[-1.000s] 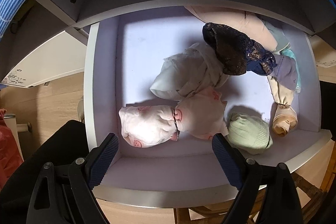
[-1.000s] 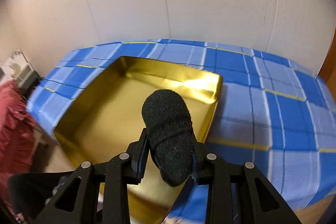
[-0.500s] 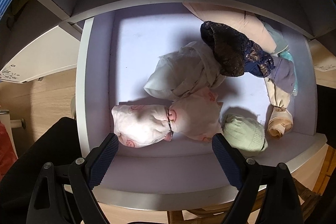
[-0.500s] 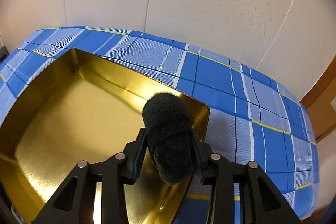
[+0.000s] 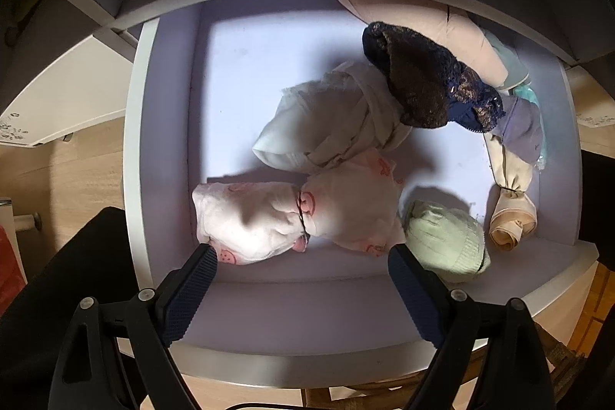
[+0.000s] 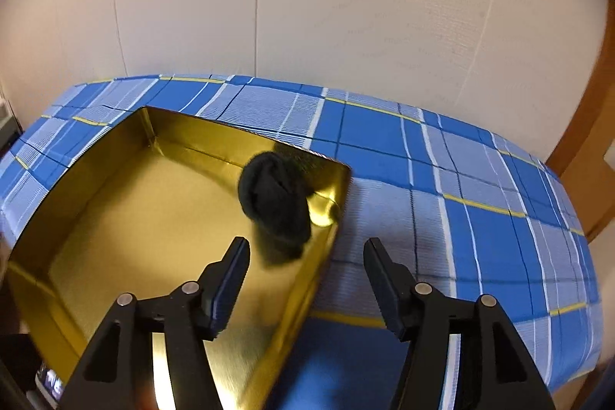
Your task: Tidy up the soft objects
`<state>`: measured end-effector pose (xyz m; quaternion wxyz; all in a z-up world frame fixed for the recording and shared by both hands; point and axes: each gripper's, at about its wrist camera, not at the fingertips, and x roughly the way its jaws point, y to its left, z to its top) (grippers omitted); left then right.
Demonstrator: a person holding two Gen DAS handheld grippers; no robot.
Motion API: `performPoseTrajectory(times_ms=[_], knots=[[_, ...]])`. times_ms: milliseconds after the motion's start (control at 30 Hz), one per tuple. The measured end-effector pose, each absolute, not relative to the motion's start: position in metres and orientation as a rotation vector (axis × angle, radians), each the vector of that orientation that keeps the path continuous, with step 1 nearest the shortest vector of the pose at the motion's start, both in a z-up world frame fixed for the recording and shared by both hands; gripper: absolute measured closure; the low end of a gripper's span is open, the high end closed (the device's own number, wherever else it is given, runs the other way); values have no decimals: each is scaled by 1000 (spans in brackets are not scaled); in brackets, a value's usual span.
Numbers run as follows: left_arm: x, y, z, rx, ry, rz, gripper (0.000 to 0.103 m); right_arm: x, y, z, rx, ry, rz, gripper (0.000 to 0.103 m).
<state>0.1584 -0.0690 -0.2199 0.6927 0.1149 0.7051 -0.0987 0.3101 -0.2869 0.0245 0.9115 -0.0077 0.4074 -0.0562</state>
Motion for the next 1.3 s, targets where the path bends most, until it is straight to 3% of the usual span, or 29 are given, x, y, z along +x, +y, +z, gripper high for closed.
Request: performPoseTrajectory(times_ms=[567,1067,1300], knots=[[162,-57,-243,252,1605,-171,11,189,-305,-11,94,841,-149,38],[169,-18,-257,150,1638,-117,11,159,-285,-126,265,1266,-47,37],[184,5,-260,-53,1623,-140,11,157,-264,-158,233,1402,0,37]])
